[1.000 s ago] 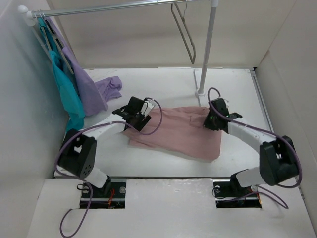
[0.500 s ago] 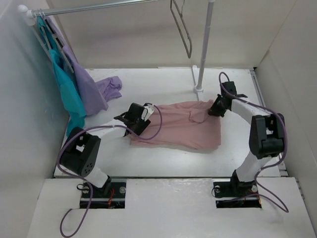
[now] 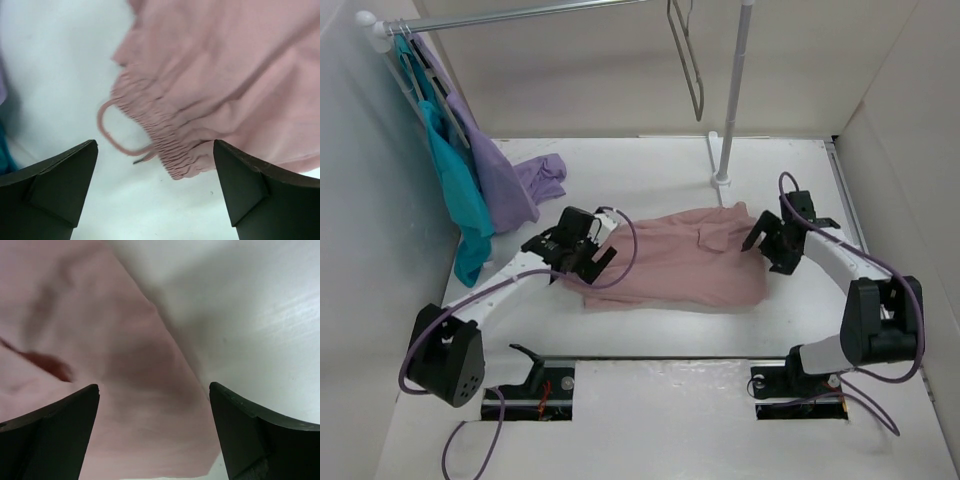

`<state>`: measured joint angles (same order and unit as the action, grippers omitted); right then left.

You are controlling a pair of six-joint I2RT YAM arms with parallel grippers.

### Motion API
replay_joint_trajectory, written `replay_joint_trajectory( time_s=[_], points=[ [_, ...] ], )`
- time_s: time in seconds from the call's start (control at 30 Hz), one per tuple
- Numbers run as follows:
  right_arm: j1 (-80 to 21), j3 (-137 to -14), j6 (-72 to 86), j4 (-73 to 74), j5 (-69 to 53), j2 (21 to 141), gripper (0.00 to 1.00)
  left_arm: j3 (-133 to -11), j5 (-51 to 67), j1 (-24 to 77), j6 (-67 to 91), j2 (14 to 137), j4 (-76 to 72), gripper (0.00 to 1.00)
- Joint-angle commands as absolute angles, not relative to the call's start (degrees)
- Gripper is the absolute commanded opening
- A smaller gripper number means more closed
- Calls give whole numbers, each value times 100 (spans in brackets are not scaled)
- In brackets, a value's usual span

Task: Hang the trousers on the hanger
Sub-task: Fold the trousers at the center of the board, then pick up the hanger from the clothesline.

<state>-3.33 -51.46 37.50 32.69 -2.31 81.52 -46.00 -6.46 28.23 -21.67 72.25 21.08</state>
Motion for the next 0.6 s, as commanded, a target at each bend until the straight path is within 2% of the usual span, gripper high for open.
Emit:
replay_joint_trajectory(
  time_s=[0.0,0.07,0.17,0.33,0.47,0.57],
  points=[
    [-316,-4931,3884,3226,-624,8252,96,-5070,-1194,2629,-1438,6804,2215,100],
    [-316,-5044,3885,3226,-493,8192,96,-5569,-1642,2575,-934,6680,2389,100],
    [-465,-5473,3772,3374,251,7412,96,-6159,-2082,2514,-581,6364,2540,100],
    [-676,-6572,3359,3727,1133,6787,97,-6706,-1776,2206,-632,6556,3250,100],
    [-958,-7723,2517,3402,872,6574,96,-6812,-1723,2206,-694,6854,3261,100],
    [-1028,-8698,2294,3129,11,6713,96,-7153,-1109,2206,-694,7074,3330,100]
  ],
)
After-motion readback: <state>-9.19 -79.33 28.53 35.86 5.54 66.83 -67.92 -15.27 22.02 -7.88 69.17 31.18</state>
